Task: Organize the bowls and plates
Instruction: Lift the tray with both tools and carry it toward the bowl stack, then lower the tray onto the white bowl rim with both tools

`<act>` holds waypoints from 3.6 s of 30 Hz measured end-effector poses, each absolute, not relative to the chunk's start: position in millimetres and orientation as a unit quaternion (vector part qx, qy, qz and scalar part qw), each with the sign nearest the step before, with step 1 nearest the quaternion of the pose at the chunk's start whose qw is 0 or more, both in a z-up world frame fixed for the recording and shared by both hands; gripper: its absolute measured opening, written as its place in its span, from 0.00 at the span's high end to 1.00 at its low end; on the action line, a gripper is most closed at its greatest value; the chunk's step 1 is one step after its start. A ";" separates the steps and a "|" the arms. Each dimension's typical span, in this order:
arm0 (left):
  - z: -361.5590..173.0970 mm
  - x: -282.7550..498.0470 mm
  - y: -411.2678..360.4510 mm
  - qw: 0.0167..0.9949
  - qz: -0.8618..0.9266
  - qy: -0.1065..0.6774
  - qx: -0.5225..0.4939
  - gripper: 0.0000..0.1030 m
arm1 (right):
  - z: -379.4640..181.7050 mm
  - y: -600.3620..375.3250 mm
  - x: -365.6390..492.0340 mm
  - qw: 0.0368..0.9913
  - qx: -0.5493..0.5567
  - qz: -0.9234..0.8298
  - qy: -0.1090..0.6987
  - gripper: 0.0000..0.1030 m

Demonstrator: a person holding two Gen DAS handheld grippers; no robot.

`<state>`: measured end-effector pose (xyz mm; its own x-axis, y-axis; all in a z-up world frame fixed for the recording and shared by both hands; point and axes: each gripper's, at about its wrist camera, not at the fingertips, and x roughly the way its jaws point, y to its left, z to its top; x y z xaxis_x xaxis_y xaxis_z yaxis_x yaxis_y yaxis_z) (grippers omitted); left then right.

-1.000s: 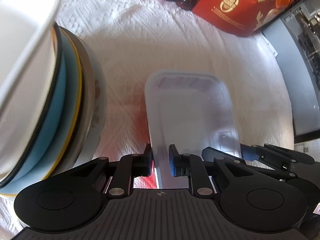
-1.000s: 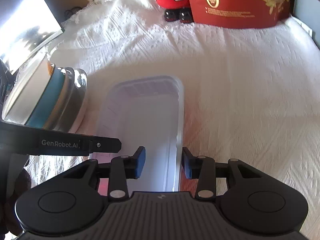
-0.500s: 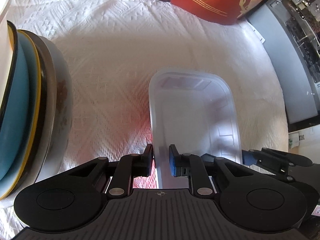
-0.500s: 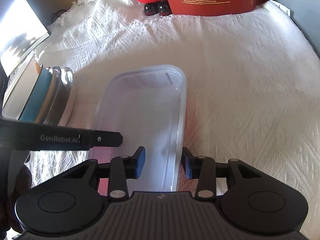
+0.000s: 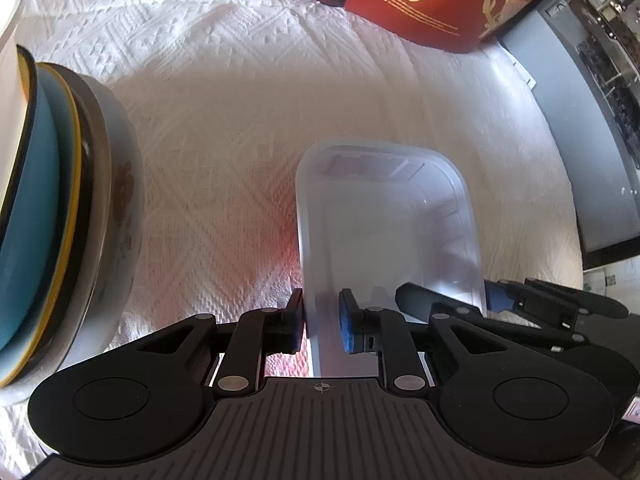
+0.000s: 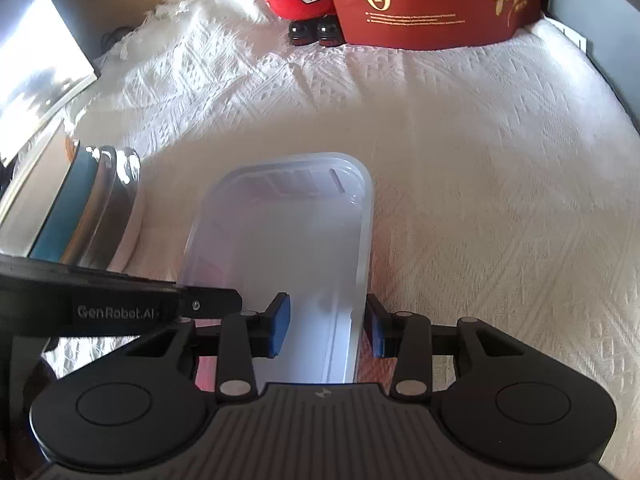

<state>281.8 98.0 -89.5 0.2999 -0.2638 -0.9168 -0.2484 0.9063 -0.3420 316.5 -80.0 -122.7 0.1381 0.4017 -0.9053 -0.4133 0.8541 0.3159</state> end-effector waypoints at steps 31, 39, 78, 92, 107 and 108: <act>91.7 193.9 271.5 0.862 0.095 0.411 -0.281 0.75 | 49.1 80.5 310.6 0.789 0.014 0.431 0.437 0.58; 47.8 187.8 310.3 0.822 0.126 0.454 -0.319 0.75 | 7.7 131.0 295.6 0.751 -0.014 0.442 0.490 0.58; 40.2 185.9 341.7 0.811 0.091 0.449 -0.363 0.80 | -7.2 139.9 291.3 0.747 -0.018 0.417 0.518 0.58; 41.6 187.8 336.7 0.807 0.107 0.455 -0.361 0.80 | -4.1 130.1 293.0 0.740 -0.003 0.435 0.513 0.55; 44.5 187.6 335.9 0.803 0.106 0.452 -0.374 0.80 | -9.4 127.0 293.5 0.736 -0.007 0.437 0.517 0.55; 45.5 188.8 335.5 0.804 0.105 0.452 -0.372 0.80 | -8.8 126.9 293.5 0.737 -0.007 0.436 0.516 0.55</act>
